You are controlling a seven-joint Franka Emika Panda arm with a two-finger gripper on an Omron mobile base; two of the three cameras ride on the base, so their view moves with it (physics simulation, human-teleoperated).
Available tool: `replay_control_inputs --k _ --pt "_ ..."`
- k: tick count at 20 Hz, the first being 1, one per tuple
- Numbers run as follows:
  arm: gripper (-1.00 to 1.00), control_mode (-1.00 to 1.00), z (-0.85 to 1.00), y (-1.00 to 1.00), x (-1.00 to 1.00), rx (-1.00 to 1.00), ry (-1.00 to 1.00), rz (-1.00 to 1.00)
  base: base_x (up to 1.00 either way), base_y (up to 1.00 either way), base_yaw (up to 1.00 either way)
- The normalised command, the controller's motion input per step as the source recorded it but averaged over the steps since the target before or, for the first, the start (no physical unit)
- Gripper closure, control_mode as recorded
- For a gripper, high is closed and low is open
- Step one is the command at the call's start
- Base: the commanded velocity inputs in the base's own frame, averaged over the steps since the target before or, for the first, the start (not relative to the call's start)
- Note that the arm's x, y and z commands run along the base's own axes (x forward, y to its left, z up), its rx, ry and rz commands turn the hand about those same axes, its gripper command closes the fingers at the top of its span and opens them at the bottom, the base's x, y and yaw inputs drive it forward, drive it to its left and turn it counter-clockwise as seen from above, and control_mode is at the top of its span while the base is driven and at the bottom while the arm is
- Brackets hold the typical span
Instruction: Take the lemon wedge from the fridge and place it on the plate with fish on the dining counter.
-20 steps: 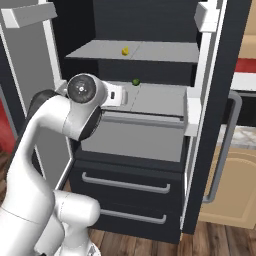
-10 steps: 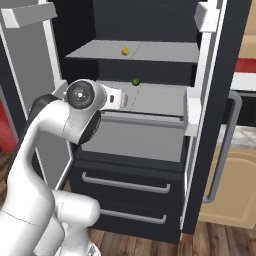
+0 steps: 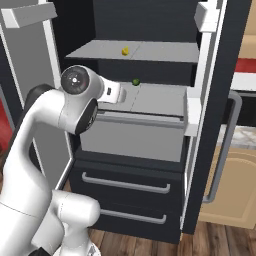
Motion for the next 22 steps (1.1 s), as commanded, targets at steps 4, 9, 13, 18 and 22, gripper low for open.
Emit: replay_control_inputs --k 4,9,13,18,22 --pt "-1.0 -1.0 0.0 0.0 0.0 0.0 0.0 0.0 0.0 0.0 0.0" --pt "-1.0 -1.0 0.0 0.0 0.0 0.0 0.0 0.0 0.0 0.0 0.0" --pt "-1.0 -1.0 0.0 0.0 0.0 0.0 0.0 0.0 0.0 0.0 0.0" --pt "-1.0 -1.0 0.0 -0.01 0.06 0.0 0.0 0.0 0.0 0.0 0.0" --pt "-1.0 1.0 0.0 0.0 0.0 0.0 0.0 0.0 0.65 0.0 -0.07"
